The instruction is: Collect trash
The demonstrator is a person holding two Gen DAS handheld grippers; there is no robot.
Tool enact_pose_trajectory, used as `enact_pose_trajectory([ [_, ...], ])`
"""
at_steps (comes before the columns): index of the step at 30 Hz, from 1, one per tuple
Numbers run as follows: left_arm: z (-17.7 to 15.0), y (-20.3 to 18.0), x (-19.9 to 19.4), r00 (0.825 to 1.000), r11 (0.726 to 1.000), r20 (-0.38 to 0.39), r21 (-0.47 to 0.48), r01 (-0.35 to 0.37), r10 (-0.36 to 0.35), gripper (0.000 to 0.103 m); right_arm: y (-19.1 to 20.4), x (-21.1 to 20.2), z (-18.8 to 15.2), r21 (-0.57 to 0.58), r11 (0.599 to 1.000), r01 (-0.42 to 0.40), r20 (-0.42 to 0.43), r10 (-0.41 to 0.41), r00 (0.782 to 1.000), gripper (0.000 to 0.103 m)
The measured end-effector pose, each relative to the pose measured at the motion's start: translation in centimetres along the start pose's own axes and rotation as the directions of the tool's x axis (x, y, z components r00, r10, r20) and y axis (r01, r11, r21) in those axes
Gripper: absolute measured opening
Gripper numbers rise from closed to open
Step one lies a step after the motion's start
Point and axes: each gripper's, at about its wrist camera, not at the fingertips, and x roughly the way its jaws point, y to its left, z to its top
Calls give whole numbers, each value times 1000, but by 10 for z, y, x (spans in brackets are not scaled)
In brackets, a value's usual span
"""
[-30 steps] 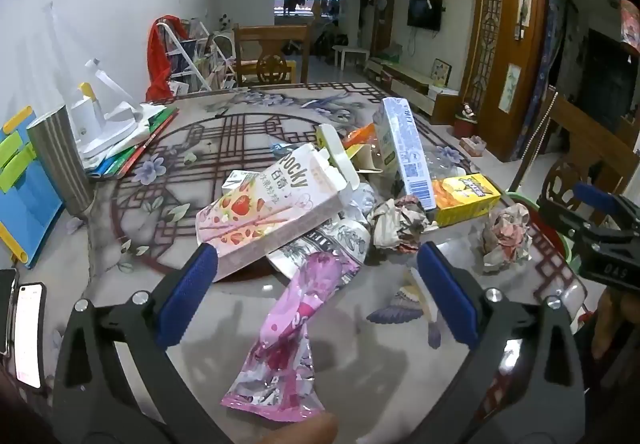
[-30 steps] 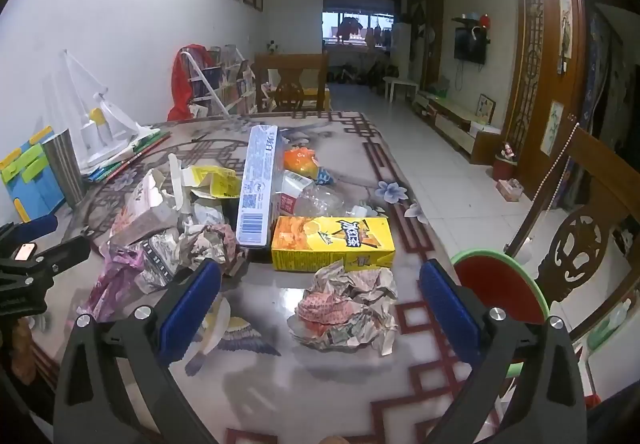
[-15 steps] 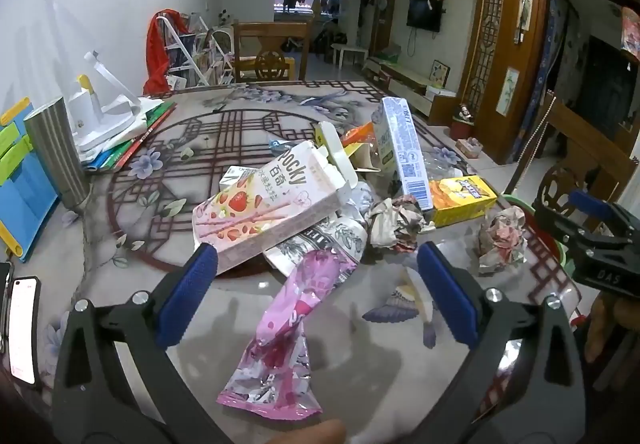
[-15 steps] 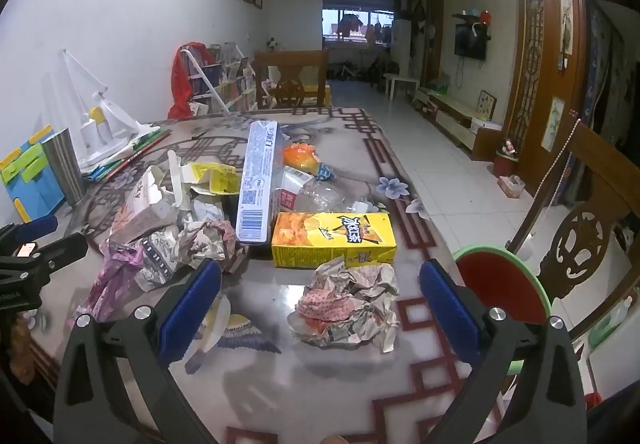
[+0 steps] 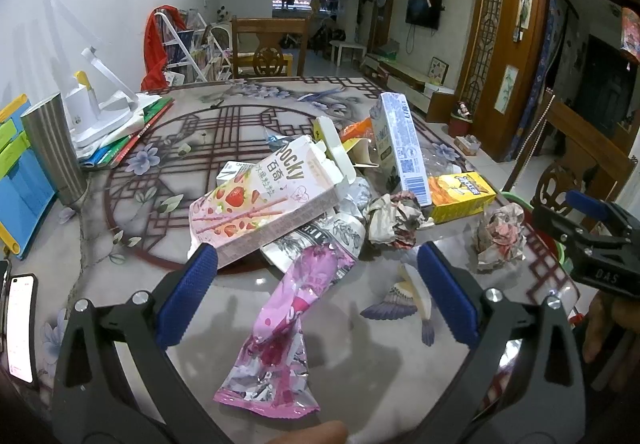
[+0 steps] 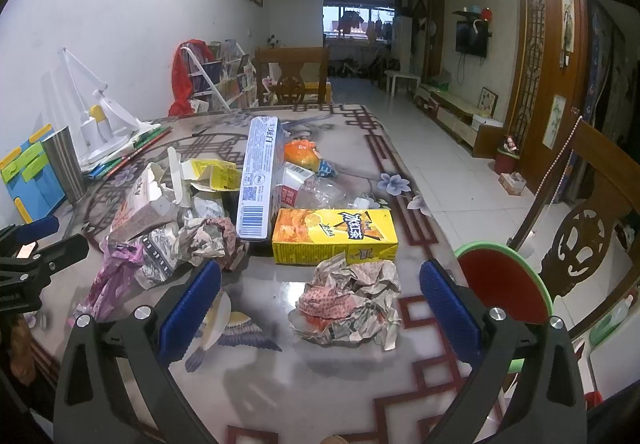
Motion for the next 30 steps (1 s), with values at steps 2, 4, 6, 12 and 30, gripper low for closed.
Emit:
enact_pose_trajectory([
  [2,0,1,0,1000,1000,0,3,-2,2,98,0,1,0,0,1000,0,-1,0,1000,96],
  [4,0,1,1,1000,1000,-1,2,0,0,98,0,1,1,0,1000,0,-3,0,1000,96],
  [6,0,1,1,1000,1000,-1,1,-1,1,98,0,1,1,1,1000,0,-4,0,1000,96],
  [12,0,1,1,1000,1000,-1,1,0,0,98,1,2,0,1,1000,0,-3,0,1000,96],
  [30,-2,0,2,1000,1000,-9,0,2,-2,98,2,5,-4,3,1000,0,-7,0,1000,96],
])
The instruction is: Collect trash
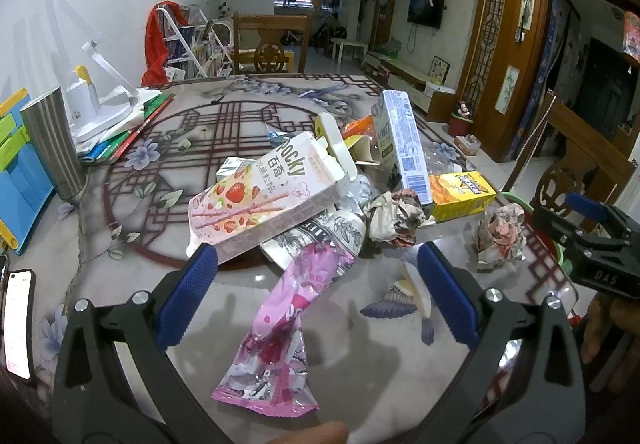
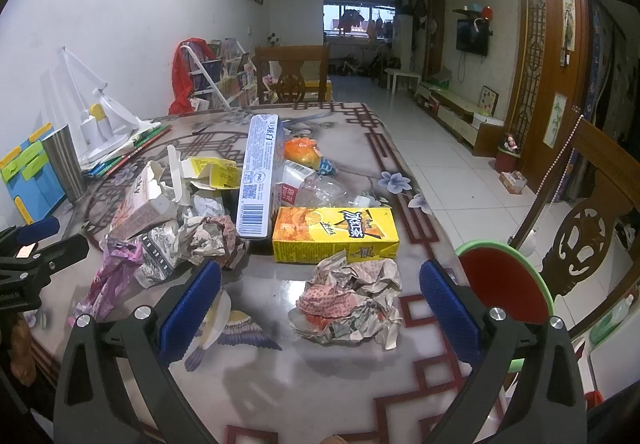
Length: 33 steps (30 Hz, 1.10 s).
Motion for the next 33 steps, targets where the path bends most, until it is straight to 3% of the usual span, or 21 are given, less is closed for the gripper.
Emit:
enact_pose_trajectory([
  [33,-4,0,3,1000,1000,-20,-9,5,-5,98,2,3,-5,1,1000,-3,-11,3,1000,96],
])
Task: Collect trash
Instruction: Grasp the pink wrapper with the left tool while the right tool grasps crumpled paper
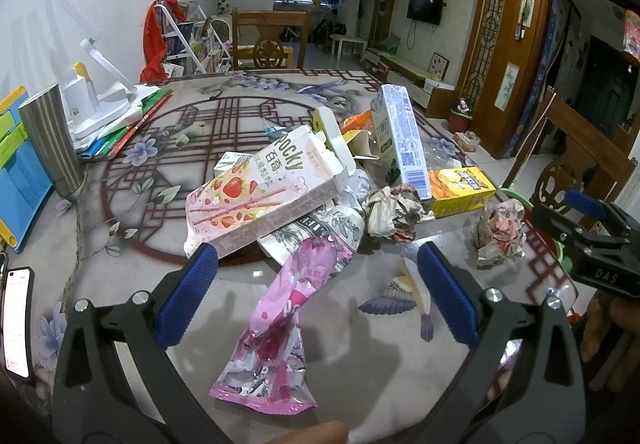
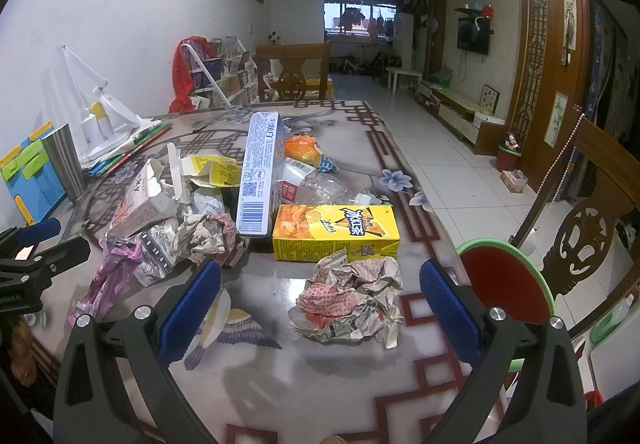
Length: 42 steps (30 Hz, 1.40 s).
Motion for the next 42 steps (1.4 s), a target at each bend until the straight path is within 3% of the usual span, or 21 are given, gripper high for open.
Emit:
enact_pose_trajectory([
  [9,-6,5,17,994,999,-104,-2,-35,35,98,-6,15,-2,26,999,-18,-87,20,996,96],
  [17,-17,22,42,968,998,-246,-34,-61,51,98,-16,41,-7,77,997,-29,-195,44,980,96],
  [23,-20,26,51,957,997,-291,-73,-39,17,98,-24,59,-10,118,992,-38,-263,68,962,96],
  [32,-26,32,68,939,994,-340,-79,-73,42,97,-35,78,-16,139,990,-17,-314,61,948,96],
  [36,-29,33,73,934,994,-357,-85,-64,29,76,-35,85,-18,145,989,-20,-328,67,942,87],
  [42,-30,28,76,933,996,-359,-69,-54,26,63,-36,88,-15,135,991,-4,-317,47,947,85],
])
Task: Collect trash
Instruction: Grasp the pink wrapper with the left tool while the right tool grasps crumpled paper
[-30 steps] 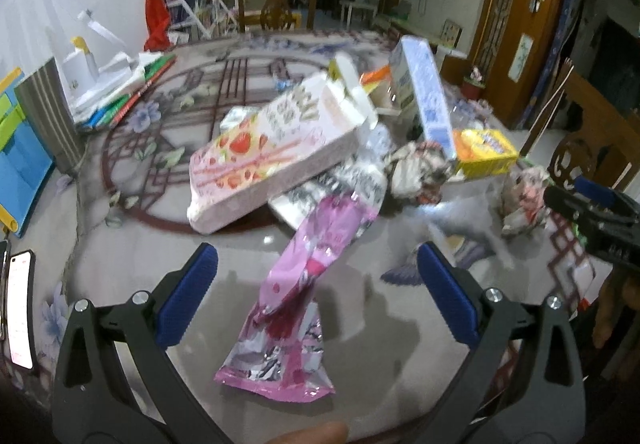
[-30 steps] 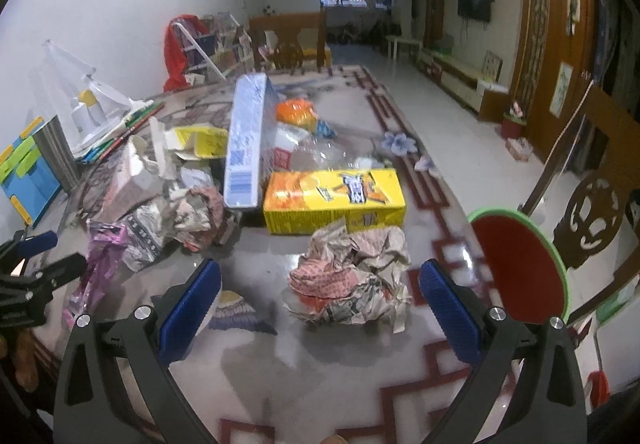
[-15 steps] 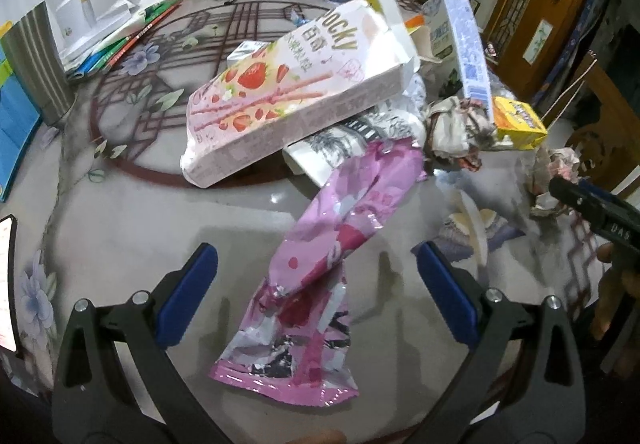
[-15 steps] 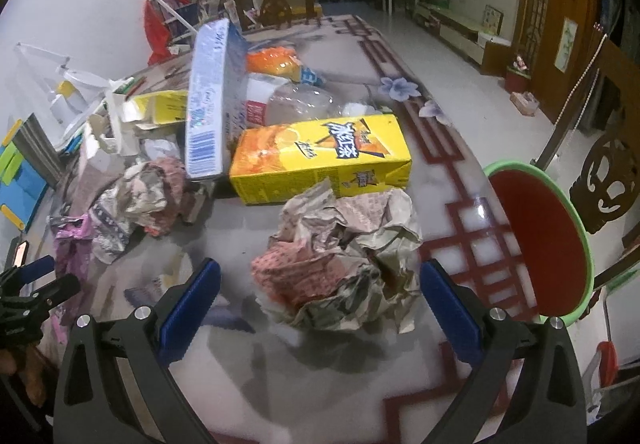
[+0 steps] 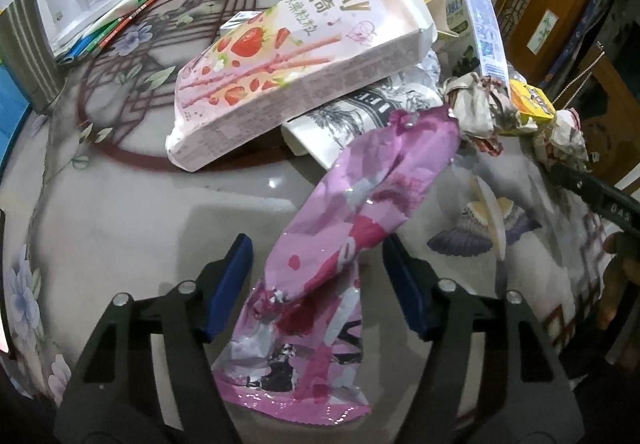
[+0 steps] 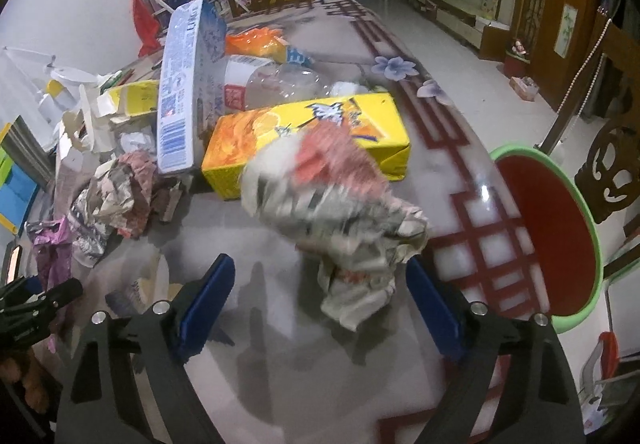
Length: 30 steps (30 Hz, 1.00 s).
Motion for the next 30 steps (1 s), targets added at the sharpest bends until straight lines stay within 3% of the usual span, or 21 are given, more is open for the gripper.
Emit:
enact_pose_trajectory([
  [8,-1,-7,-1,1000,999,6,33,-11,10,45,-5,6,16,-18,999,27,18,-26,1000,84],
  [12,-1,-5,-2,1000,1000,6,25,6,-6,38,-2,15,17,-41,999,16,-7,-17,1000,61],
  [18,-1,-6,-5,1000,999,16,25,20,-21,32,1,12,14,-61,998,-12,1,12,1000,49],
  [30,1,-18,-18,997,997,50,58,55,-58,28,5,-12,9,-60,996,-62,40,64,997,45],
])
